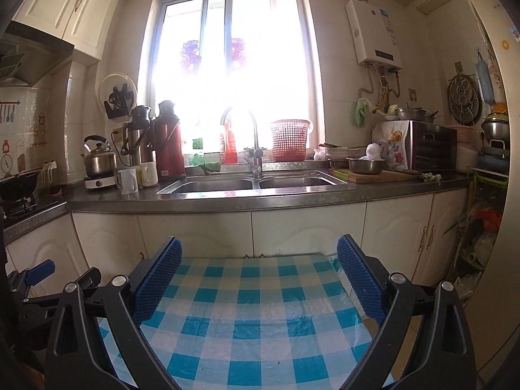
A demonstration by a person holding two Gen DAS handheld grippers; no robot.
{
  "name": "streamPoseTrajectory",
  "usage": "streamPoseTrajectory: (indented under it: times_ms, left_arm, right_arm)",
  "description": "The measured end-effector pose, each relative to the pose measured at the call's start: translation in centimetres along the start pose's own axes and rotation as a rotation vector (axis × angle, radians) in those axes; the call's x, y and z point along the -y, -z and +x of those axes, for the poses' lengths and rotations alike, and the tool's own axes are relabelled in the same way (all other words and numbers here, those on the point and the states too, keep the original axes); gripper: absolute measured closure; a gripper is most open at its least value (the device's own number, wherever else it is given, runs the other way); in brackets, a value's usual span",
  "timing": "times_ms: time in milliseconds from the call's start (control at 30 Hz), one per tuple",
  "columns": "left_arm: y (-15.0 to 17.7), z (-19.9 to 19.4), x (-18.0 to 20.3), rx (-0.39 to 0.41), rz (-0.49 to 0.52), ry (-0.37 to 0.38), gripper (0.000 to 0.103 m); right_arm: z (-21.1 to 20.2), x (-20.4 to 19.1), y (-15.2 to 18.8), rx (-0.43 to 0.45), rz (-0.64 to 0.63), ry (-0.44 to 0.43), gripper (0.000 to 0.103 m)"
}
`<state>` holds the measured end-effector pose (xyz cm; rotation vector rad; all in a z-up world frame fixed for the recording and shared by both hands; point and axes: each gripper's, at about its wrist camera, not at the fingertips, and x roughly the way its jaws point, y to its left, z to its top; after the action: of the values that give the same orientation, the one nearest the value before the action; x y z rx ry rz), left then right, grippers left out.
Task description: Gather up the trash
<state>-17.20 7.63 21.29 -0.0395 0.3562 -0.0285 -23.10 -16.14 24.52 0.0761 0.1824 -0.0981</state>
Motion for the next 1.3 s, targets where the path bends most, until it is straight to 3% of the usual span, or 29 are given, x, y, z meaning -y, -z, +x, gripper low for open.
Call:
streamPoseTrajectory:
  times_ms: [333, 1300]
  left_arm:
    - [-1.2, -1.9, 0.7, 0.054, 0.006, 0.002, 0.004]
    - [-0.8, -1.8, 1.1, 0.066, 0.005, 0.029, 0.004]
  right_arm:
    - [-2.4, -0.3, -0.8, 0.065, -0.012, 0.022, 0.005]
    - [-1.8, 0.1, 0.1, 0.026, 0.005, 0.038, 0.005]
